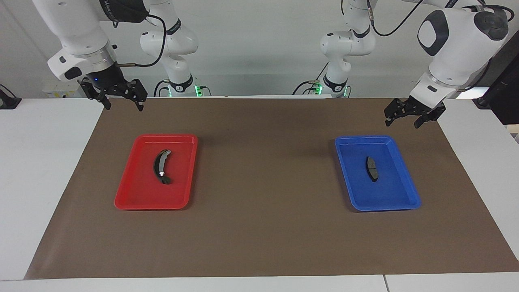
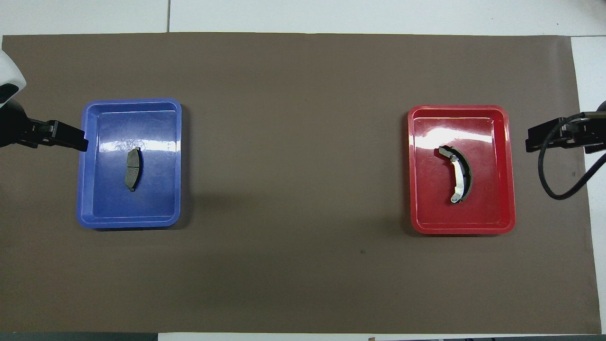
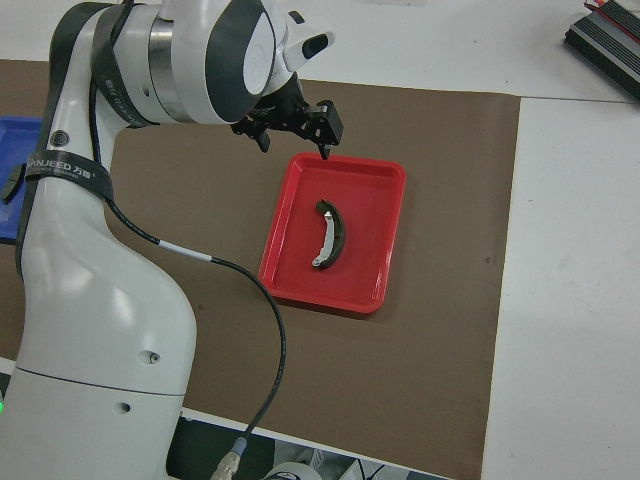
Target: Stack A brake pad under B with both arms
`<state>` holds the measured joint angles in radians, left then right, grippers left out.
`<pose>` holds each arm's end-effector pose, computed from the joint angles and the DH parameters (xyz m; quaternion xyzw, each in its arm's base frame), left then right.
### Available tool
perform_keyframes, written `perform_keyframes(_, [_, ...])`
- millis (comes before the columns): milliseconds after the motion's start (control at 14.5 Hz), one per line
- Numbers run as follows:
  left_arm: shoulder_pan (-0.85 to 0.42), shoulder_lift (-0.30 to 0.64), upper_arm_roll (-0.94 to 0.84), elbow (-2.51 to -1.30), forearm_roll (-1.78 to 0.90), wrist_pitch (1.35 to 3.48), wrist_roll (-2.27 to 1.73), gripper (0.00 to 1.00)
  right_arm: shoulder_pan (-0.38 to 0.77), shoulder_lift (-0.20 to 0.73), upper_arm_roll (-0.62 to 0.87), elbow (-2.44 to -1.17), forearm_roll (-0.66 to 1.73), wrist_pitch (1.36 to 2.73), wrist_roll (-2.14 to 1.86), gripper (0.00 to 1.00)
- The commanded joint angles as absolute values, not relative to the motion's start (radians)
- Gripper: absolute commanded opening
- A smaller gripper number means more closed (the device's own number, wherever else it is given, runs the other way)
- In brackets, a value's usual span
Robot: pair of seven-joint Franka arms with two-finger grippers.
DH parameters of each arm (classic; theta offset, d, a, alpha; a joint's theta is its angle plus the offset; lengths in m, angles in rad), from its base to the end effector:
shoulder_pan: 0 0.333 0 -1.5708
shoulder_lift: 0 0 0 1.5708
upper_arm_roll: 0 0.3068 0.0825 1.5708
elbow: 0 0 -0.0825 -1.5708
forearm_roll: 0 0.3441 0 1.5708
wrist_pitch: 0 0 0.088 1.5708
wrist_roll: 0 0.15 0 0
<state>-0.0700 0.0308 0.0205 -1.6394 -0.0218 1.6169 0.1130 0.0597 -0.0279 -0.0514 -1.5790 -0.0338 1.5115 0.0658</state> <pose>0.5216 -0.0291 0.5306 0.9964 -0.0803 -0.0263 0.0114 0.4983 -0.0014 0.5779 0.9992 -0.0294 -0.0192 0.0169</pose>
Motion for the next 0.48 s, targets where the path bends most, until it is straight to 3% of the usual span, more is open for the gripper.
perform_keyframes(0, [-0.06, 0.031, 0.02, -1.628, -0.026, 1.598, 0.117, 0.99, 0.049, -0.037, -0.048, -1.585, -0.038, 1.52, 0.041, 1.0])
perform_keyframes(413, [-0.06, 0.031, 0.021, -1.628, -0.026, 1.597, 0.117, 0.99, 0.048, -0.035, -0.049, -1.585, -0.051, 1.535, 0.043, 1.0])
